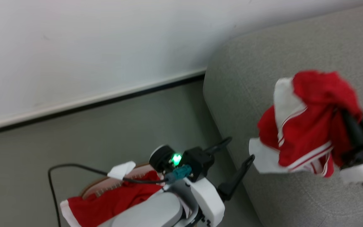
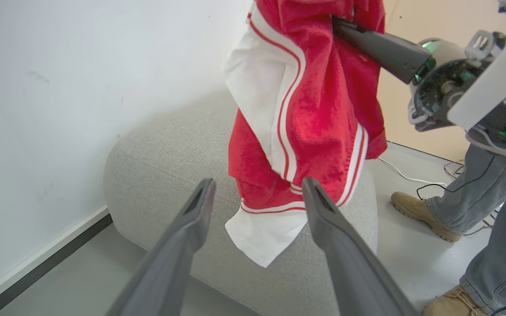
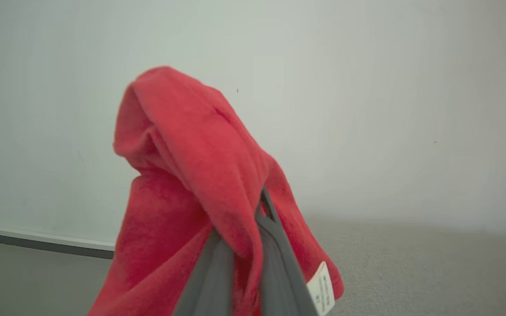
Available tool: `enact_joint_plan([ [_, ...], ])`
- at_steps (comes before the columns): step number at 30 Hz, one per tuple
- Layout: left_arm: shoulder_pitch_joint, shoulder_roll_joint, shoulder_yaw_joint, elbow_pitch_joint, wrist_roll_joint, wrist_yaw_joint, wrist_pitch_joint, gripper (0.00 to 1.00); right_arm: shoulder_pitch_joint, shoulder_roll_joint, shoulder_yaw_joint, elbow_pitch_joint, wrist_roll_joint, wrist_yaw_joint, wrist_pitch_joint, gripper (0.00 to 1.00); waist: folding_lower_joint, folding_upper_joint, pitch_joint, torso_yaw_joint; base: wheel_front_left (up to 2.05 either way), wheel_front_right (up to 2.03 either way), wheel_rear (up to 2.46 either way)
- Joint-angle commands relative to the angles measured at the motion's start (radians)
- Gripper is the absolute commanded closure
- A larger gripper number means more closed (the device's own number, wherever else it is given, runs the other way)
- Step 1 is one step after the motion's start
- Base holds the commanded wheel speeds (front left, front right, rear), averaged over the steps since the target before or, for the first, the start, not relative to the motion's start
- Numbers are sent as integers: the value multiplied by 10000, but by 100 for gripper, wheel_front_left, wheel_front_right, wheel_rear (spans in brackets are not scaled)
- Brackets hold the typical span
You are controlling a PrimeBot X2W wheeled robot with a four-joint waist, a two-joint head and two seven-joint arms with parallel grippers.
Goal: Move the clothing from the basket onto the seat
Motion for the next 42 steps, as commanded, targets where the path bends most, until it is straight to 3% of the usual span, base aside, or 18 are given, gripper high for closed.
enact_joint_plan([
  [1, -374, -35, 22, 29, 148, -44, 67, 0, -506, -112, -290, 127, -24, -21, -3, 100, -1, -1, 930, 254, 0, 0, 0],
  [12, -3105, -511, 181, 618, 885, -512, 772, 0, -4319, -814, -2118, 2042, 35, -21, -3, 100, -1, -1, 3641, 1010, 0, 0, 0],
  [19, -4599, -1073, 204, 1162, 1192, -847, 913, 0, -6214, -1320, -3057, 4298, -178, -21, -2, 100, -1, -1, 4755, 1579, 0, 0, 0],
  [23, -5031, -1334, 181, 1430, 1289, -880, 838, 0, -6764, -1267, -3661, 5701, -629, -21, 1, 100, -1, -1, 5228, 1935, 0, 0, 0],
  [26, -4957, -1501, 97, 1674, 1190, -890, 671, 0, -6914, -1056, -4823, 6561, -1148, -21, 1, 100, -1, -1, 5327, 2191, 0, 0, 0],
  [27, -4844, -1536, 49, 1752, 1133, -905, 636, 0, -6818, -902, -5081, 6824, -1448, -21, 1, 89, -1, -1, 5301, 2240, 0, 0, 0],
  [28, -4744, -1558, 11, 1835, 1082, -922, 562, 0, -6714, -777, -5359, 7031, -1704, -21, 2, 85, -1, -1, 5261, 2273, 0, 0, 0],
  [30, -4627, -1571, -48, 1973, 1022, -938, 462, 0, -6533, -630, -5859, 7329, -2206, -21, 1, 22, -1, -1, 5139, 2318, 0, 0, 0],
  [31, -4546, -1577, -69, 2041, 981, -950, 407, 0, -6435, -515, -5975, 7484, -2402, -21, 1, 0, -1, -1, 5034, 2326, 0, 0, 0],
  [36, -3973, -1436, -41, 2363, 751, -950, 80, 0, -5860, -227, -6131, 7831, -3012, -21, 2, 0, -1, -1, 4346, 2305, 0, 0, 0],
  [42, -3180, -1167, 87, 2530, 343, -885, -309, 0, -4492, -231, -5856, 7332, -3165, -21, 2, 0, -1, -1, 3377, 2217, 0, 0, 0],
])
